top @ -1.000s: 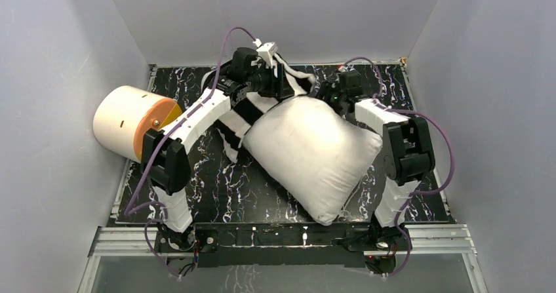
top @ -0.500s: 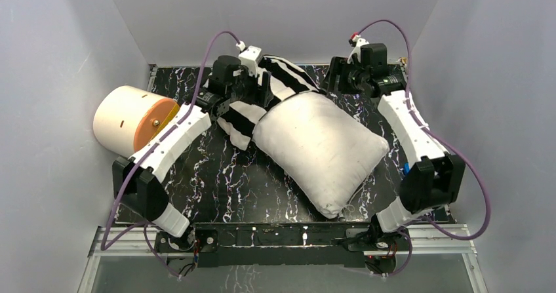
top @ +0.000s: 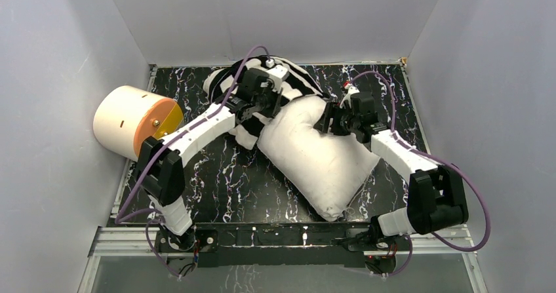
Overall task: Put the pillow into the pillowcase
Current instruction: Stuff the pillow into the pillowcase.
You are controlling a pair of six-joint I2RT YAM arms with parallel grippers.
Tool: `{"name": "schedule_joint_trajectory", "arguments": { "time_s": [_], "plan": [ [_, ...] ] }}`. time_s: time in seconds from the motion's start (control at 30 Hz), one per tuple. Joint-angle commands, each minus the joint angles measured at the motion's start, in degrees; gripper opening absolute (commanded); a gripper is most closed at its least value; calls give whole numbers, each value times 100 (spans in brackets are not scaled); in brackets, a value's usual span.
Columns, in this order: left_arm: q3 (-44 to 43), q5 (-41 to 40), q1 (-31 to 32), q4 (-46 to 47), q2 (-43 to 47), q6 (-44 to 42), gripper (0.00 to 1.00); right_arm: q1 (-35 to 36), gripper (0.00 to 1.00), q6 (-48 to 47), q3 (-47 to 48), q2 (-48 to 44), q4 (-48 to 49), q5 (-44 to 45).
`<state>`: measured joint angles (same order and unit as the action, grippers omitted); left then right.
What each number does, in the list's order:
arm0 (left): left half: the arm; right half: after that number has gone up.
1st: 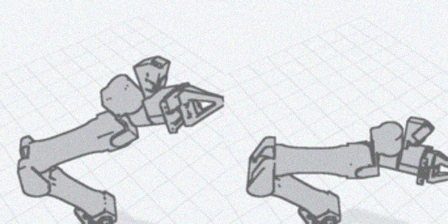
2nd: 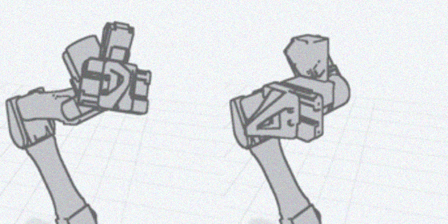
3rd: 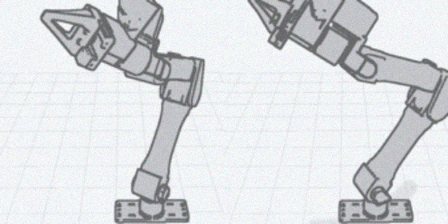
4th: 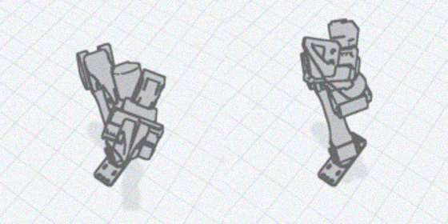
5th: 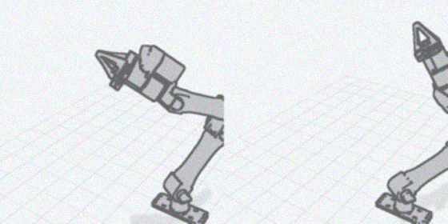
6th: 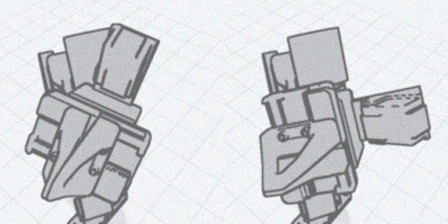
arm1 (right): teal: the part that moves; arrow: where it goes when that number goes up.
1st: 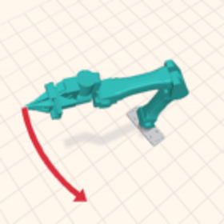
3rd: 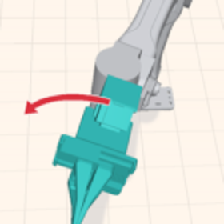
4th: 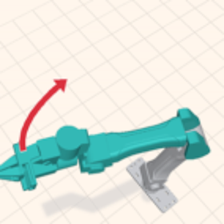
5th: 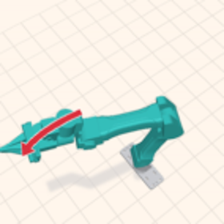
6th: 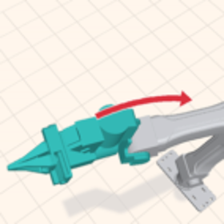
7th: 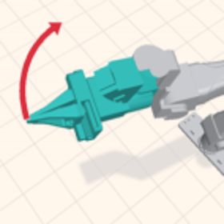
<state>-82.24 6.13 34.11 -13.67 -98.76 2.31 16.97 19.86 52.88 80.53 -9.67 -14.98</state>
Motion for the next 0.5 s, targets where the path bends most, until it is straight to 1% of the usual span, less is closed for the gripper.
{"name": "schedule_joint_trajectory", "arguments": {
  "time_s": [0.0, 0.03, 0.07, 0.1, 0.2, 0.23, 0.3, 0.33, 0.4, 0.47],
  "plan": [
    [-894, 627, 1087, 368, 88, 457, 0, 378, 70, 1351, -774, 197, 1375, -16],
    [-932, 835, 1277, 479, 25, 747, 0, 442, 70, 1548, -824, 233, 1605, 69],
    [-792, 981, 1411, 669, -18, 1099, 0, 497, 69, 1704, -858, 273, 1791, 206],
    [-491, 1022, 1485, 931, -28, 1475, 0, 548, 69, 1826, -878, 309, 1922, 324],
    [896, 1023, 1512, 2121, 87, 2417, 0, 586, 67, 2115, -921, 436, 2165, 459],
    [1095, 1001, 1511, 2229, 87, 2487, 0, 589, 67, 2162, -939, 463, 2208, 480],
    [1116, 842, 1500, 2012, 56, 2372, 0, 620, 67, 2193, -995, 465, 2295, 571],
    [1016, 715, 1471, 1797, 55, 2296, 2, 630, 67, 2191, -1020, 464, 2333, 609],
    [826, 491, 1368, 1341, 147, 2169, 12, 632, 67, 2071, -1016, 443, 2300, 674],
    [741, 218, 1229, 917, 351, 2076, 28, 630, 68, 1787, -850, 374, 2033, 764]
  ]
}}
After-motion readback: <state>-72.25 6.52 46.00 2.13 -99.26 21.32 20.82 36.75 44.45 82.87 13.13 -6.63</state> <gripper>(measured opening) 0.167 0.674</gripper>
